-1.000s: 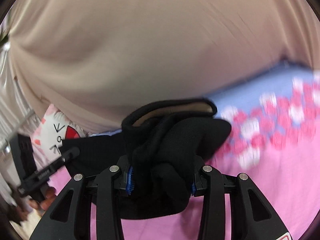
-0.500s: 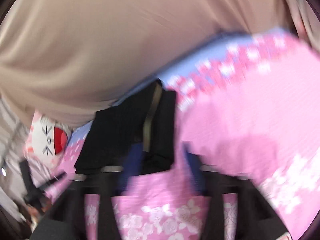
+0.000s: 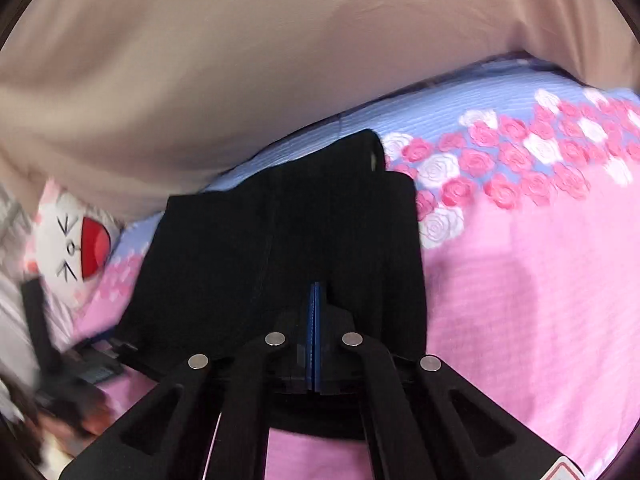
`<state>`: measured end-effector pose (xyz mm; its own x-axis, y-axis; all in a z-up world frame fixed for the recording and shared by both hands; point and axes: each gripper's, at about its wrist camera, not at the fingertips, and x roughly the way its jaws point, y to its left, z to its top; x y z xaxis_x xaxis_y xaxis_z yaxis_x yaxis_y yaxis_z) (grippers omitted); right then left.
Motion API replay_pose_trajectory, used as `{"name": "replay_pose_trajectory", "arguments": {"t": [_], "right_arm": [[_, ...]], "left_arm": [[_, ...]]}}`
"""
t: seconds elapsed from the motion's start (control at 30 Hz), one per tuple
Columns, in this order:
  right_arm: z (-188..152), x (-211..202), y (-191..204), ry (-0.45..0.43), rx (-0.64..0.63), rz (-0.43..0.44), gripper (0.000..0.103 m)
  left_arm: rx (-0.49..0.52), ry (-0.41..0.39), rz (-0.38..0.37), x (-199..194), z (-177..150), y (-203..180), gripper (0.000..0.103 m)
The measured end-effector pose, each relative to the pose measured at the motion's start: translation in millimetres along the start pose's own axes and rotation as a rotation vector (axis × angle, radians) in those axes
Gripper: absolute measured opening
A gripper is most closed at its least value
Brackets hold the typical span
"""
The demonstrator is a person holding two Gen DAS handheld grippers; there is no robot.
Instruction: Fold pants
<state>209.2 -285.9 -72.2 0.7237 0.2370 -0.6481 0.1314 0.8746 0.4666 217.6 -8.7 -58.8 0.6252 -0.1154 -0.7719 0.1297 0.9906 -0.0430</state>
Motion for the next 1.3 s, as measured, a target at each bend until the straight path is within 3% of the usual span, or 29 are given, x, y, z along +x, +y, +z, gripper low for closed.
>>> {"name": "replay_pose_trajectory", "arguments": {"t": [0.07,0.13,0.23,0.4,0.47,0.5,0.53,0.6,0.67,0.7,0.8,0.87,0.93,1.03,1.1,1.13,1.2,1.27,1.3], "right_arm": [[-1.1,-21.3,19.3,-0.052,-0.061,-0.042,0.009],[-5.7,-31.1,28.5,-0.082,-0.092,-0.050,0.009],[-13.5,-8.7,22.1,-0.037,-0.125,-0.169,0.001],[-17.8,-40.0,28.2,-0.089,-0.081,-0.099,0.010],[-26.6,-49.1,32.0,-0.083,-0.068,-0.084,0.021],[-33.5,-50.3,30.1,-0.075,-0.055,-0.077,0.042],[-37.2,-47.0,27.8,-0.071,-0.048,-0.077,0.056],[-44.5,-35.2,23.3,-0.044,-0.044,-0.114,0.053],[-43.3,-18.3,20.2,-0.014,-0.056,-0.122,0.033],[-41.5,-11.9,19.5,-0.003,-0.061,-0.129,0.028],[-27.5,-22.3,21.1,-0.055,-0.057,-0.086,0.024],[-21.3,-23.4,24.0,-0.068,-0.084,-0.098,0.024],[-26.1,3.7,10.8,0.033,-0.065,-0.120,0.024],[-30.3,-13.8,8.1,-0.005,-0.015,-0.088,0.032],[-34.8,-44.2,16.6,-0.081,0.002,-0.102,0.037],[-39.0,-57.9,21.8,-0.111,-0.001,-0.112,0.043],[-53.1,-85.2,37.5,-0.154,-0.024,-0.155,0.044],[-64.7,-100.5,51.5,-0.165,-0.063,-0.185,0.048],[-69.1,-107.7,58.1,-0.171,-0.082,-0.206,0.054]], "left_arm": [[-0.013,0.005,-0.016,1.3,-0.1,4.8,0.098],[-0.015,0.006,-0.025,1.7,-0.4,5.8,0.098],[-0.012,0.000,-0.022,2.9,-2.6,4.9,0.098],[-0.002,-0.005,-0.009,4.8,-1.3,2.3,0.098],[-0.006,-0.006,-0.011,4.6,-1.5,2.7,0.098],[-0.007,-0.007,-0.012,5.6,-1.1,3.1,0.098],[-0.008,-0.008,-0.013,5.7,-1.2,3.2,0.098],[-0.014,-0.009,-0.013,5.6,-1.5,3.4,0.098],[-0.019,-0.012,-0.011,5.2,-1.9,3.4,0.098],[-0.017,-0.014,-0.008,4.7,-1.8,3.1,0.098],[-0.001,-0.035,0.004,-1.4,-2.0,0.0,0.098],[0.025,-0.051,0.026,-2.0,-3.6,-5.1,0.098],[0.042,-0.065,0.055,-3.1,-5.2,-9.5,0.098],[0.068,-0.080,0.089,-18.2,-7.4,-13.2,0.098],[0.093,-0.100,0.118,-36.1,-12.1,-17.1,0.098],[0.112,-0.111,0.144,-49.4,-17.0,-20.9,0.098],[0.135,-0.119,0.166,-67.6,-25.8,-25.6,0.098],[0.158,-0.127,0.163,-90.1,-39.0,-31.9,0.098],[0.164,-0.129,0.156,-98.5,-44.5,-34.1,0.098]]}}
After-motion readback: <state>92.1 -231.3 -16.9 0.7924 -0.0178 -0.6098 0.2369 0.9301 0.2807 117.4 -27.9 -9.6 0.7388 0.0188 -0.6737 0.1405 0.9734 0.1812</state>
